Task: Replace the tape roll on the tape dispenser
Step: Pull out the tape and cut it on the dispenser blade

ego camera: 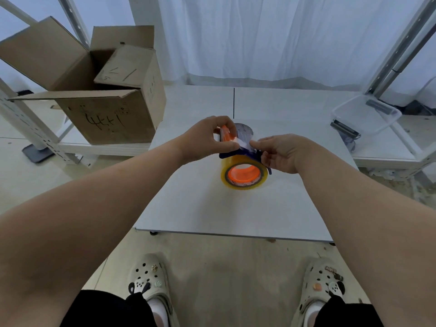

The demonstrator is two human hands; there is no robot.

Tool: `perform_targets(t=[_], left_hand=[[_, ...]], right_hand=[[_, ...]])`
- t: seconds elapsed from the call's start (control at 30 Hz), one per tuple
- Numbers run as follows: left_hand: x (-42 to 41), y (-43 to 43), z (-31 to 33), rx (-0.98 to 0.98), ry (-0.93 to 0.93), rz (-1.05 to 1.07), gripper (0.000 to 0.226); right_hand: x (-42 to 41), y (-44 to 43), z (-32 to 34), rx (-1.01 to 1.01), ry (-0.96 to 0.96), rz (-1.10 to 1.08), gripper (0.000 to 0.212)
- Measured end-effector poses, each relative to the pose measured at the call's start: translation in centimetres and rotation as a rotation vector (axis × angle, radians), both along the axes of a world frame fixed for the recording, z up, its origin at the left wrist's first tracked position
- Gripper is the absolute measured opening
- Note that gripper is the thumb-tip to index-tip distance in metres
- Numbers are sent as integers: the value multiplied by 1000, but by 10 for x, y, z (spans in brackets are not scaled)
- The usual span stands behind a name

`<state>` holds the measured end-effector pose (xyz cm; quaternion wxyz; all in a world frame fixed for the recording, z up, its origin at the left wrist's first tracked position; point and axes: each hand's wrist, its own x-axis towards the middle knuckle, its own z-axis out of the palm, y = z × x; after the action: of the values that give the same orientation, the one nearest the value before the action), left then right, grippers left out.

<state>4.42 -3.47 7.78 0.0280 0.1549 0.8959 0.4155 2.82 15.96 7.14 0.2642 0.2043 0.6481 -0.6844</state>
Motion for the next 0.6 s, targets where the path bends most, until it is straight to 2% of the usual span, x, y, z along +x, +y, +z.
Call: perform_targets(t=[0.07, 0.13, 0.2, 0.23, 0.33, 0.6], left_hand=[[-1, -2, -1, 1, -10, 5, 24], [-1, -4, -1, 6, -22, 6, 24], [-2, -5, -1, 13, -31, 0, 23], [-2, -5, -1, 18, -35, -2, 24], [-3, -4, 0, 49, -48, 4, 25], [-9, -4, -8, 197, -63, 84, 20]], right_hand=[[1, 4, -4, 125, 95, -29, 13], [0, 11, -7, 264, 349, -28, 23], [2, 12, -2, 407, 649, 159, 32], [5, 9, -1, 444, 717, 295, 37], [9, 0, -11, 490, 708, 558, 50], [0, -2, -34, 638, 866, 537, 47]])
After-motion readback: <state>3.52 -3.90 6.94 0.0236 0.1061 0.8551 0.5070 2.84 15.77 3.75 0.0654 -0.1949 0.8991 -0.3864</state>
